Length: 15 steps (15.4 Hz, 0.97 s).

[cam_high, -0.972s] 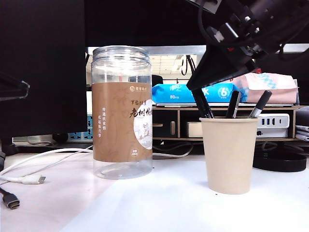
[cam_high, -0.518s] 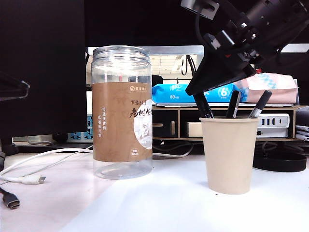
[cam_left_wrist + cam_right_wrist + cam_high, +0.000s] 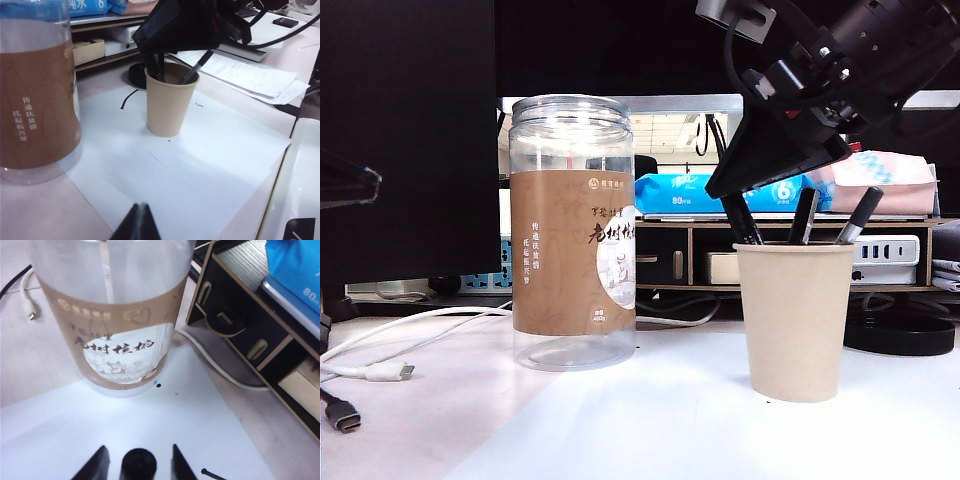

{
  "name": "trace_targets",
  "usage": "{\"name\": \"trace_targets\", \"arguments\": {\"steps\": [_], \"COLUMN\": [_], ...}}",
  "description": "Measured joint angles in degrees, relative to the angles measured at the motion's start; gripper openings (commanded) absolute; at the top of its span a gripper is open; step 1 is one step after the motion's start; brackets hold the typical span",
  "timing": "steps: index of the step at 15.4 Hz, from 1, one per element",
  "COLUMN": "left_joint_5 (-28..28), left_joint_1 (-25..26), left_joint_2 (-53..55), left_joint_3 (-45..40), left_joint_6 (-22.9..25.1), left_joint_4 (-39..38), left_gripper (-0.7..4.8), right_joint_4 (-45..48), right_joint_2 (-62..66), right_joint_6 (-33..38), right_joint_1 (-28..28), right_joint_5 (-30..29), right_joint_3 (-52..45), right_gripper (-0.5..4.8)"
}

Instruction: Pick up the marker from the paper cup and put it on the table.

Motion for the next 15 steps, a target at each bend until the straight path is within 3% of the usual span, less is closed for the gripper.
{"name": "trace_targets", "arguments": {"steps": [8,10,15], "left_joint_5": [0.0,0.0,0.0], "left_joint_1": [0.0,0.0,0.0], "left_joint_2": [0.0,0.0,0.0], "left_joint_3": [0.0,0.0,0.0], "left_joint_6": [0.0,0.0,0.0], "left_joint_4": [0.0,0.0,0.0], "left_gripper": [-0.04,-0.04,-0.04], "right_joint_4": [-1.6,-1.6,-1.5], "right_joint_2": [0.7,0.7,0.7], "right_joint_6": [0.1,0.1,0.1], "right_joint_1": [0.0,0.0,0.0], "right_joint_5": [0.0,0.0,0.2], "right_joint_3": [0.0,0.0,0.0], "right_gripper": [1.34,0.89,0.83]}}
